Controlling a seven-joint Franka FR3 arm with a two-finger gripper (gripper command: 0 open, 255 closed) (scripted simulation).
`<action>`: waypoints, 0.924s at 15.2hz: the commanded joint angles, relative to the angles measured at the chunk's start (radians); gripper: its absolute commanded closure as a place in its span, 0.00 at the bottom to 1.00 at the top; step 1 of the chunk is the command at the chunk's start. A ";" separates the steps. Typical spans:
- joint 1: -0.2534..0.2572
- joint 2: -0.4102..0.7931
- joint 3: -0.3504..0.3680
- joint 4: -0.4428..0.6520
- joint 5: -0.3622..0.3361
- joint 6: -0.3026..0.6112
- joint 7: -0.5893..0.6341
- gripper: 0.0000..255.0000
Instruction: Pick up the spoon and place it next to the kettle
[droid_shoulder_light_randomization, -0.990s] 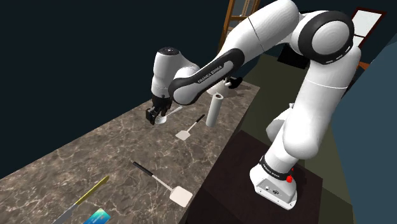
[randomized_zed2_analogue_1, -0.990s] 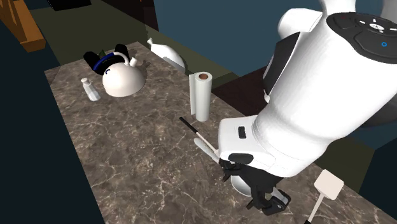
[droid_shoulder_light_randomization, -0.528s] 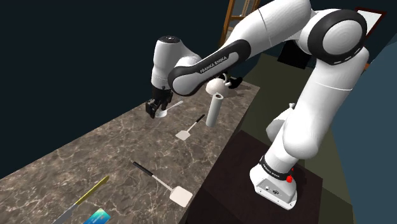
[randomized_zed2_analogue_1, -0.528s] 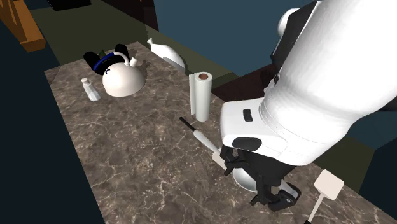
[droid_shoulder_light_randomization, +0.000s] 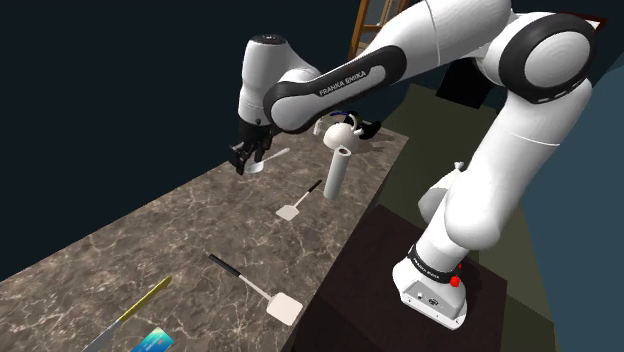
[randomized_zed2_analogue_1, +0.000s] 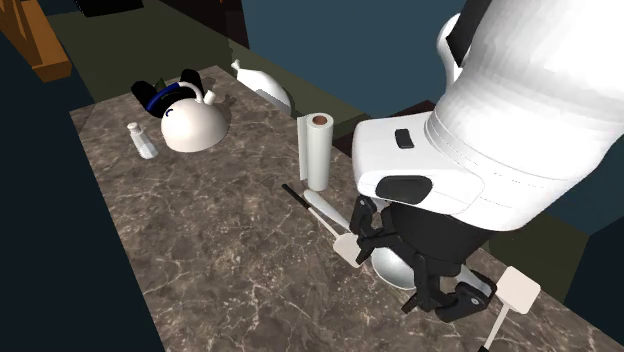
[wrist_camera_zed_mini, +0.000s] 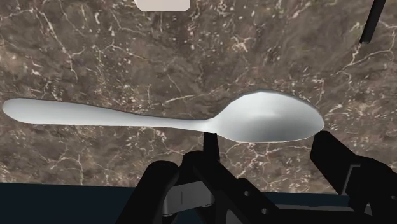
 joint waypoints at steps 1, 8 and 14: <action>0.000 -0.012 0.001 0.017 0.008 -0.029 -0.006 1.00; 0.000 -0.049 0.001 0.070 0.030 -0.116 -0.026 1.00; -0.061 -0.153 -0.079 -0.051 0.081 -0.085 -0.192 1.00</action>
